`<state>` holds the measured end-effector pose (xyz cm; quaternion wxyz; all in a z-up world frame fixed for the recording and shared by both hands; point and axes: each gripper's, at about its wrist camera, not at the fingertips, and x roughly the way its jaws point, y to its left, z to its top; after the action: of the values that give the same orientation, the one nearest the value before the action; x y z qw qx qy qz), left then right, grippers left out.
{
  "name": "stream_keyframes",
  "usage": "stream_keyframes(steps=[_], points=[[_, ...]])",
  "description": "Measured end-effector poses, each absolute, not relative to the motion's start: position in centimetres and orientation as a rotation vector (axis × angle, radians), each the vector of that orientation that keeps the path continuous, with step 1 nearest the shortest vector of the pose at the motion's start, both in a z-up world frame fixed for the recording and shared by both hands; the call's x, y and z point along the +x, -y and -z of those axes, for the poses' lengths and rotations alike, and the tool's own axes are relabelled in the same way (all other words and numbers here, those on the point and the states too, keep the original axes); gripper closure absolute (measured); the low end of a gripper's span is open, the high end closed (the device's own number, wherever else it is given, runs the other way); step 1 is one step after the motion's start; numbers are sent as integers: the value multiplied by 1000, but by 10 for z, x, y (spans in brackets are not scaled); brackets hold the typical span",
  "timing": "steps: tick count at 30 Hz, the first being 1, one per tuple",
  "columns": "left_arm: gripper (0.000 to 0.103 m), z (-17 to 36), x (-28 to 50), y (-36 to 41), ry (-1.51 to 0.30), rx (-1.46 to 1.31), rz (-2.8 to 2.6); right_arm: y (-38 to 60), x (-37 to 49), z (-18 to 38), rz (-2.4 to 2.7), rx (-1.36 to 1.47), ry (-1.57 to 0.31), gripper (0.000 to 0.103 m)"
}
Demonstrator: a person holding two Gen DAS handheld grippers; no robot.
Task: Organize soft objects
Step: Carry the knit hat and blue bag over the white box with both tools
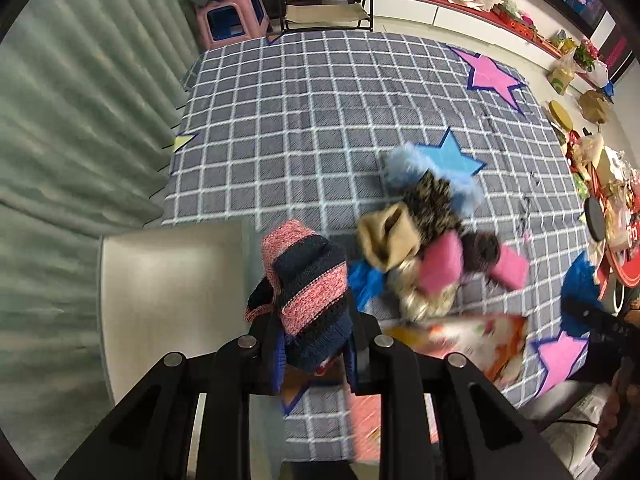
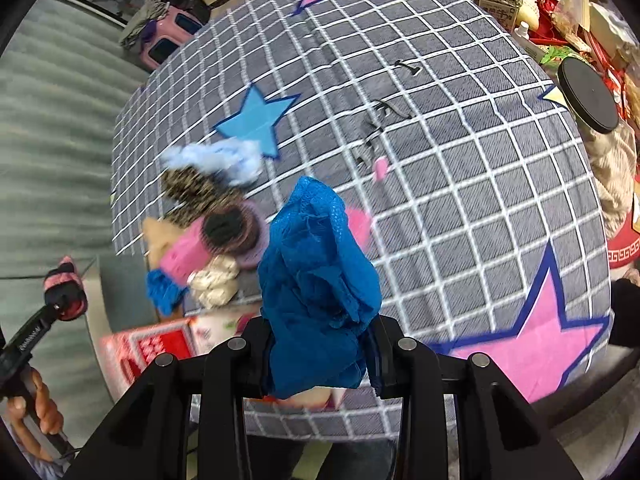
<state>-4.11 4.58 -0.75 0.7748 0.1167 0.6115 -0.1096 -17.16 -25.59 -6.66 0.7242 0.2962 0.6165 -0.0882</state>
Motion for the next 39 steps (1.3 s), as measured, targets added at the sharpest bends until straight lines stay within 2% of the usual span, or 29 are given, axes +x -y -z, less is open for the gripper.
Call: stream_keyframes(steps=[10,15,21,32,39], points=[[79,26,-81,-141,-1352,279,215,154,-198,32,184,662,-1319,67],[79,37,-94,-186,-1367,259,176,85,-176,1,63,548,-1294,67],[79,55,-102,-224,-1383,243,137,1,-137,-12,-122,405,-1299,66],[79,84,-106,-260,-1434,244,102,-118,-71,44,-318,268,-1398,66],[79,99,-111,-262,-1478,244,118,-138,-63,98,-295,217,-1550,67]])
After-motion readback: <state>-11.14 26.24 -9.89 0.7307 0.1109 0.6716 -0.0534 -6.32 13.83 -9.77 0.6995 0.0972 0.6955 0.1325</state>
